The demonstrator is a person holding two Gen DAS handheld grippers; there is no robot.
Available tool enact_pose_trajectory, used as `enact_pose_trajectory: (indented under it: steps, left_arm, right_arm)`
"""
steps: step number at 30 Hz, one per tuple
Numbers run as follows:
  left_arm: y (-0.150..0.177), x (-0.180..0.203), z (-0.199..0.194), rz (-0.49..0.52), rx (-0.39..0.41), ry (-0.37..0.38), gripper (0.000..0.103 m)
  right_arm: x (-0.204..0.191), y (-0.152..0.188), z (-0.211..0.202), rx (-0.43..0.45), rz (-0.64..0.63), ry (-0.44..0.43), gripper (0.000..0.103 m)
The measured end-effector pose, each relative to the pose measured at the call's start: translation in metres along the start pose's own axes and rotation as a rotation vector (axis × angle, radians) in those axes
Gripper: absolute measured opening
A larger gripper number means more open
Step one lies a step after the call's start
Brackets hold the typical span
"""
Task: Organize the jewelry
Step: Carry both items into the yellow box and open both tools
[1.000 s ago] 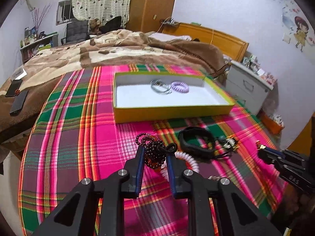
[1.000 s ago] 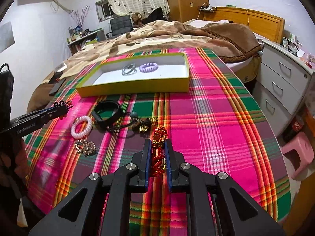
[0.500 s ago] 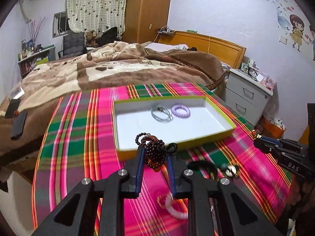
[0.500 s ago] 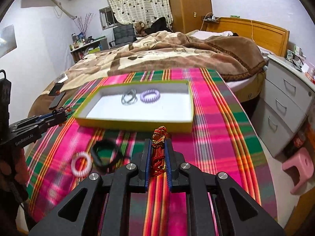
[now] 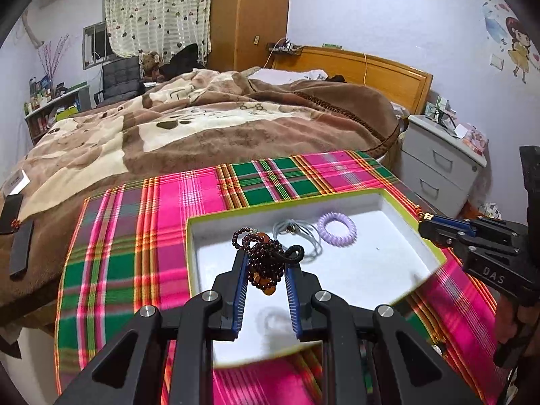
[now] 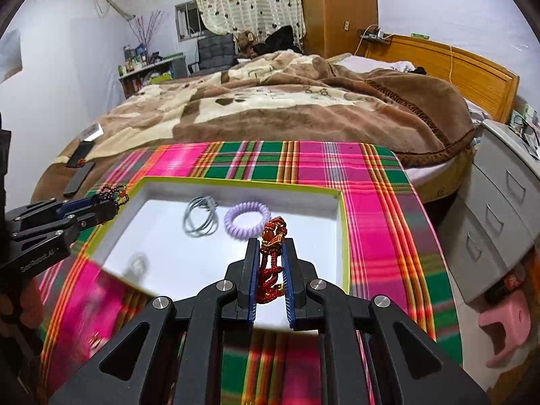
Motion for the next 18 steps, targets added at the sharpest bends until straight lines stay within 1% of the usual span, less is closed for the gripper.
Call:
enact_pose_trajectory:
  steps: [8,13,18]
  left_arm:
    - [-0.014,-0.015,0.047,0.006,-0.065,-0.035,0.021]
    - [-0.013,-0.02,0.073,0.011,-0.126,-0.056,0.021]
    - [-0.008,-0.023,0.088,0.001,-0.166,-0.063,0.022]
  right_arm:
    - [-0.001,-0.013,0.055,-0.096,0.004,-0.012,0.013]
    - [0.001,-0.014,0.075,-0.149,0.01,-0.021,0.013]
    - [-0.001,-0.013,0.09,-0.186,0.006,-0.024,0.013]
Point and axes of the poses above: each gripper's, at about its wrist camera, not at the fingertips, and z roughly the way its jaws point, x to its right, y to its underside, the point moved 8 cm from there along z, roughly the way its jaws point, and after that the axes turned 13 degrees about y, right-handed, at the moved point
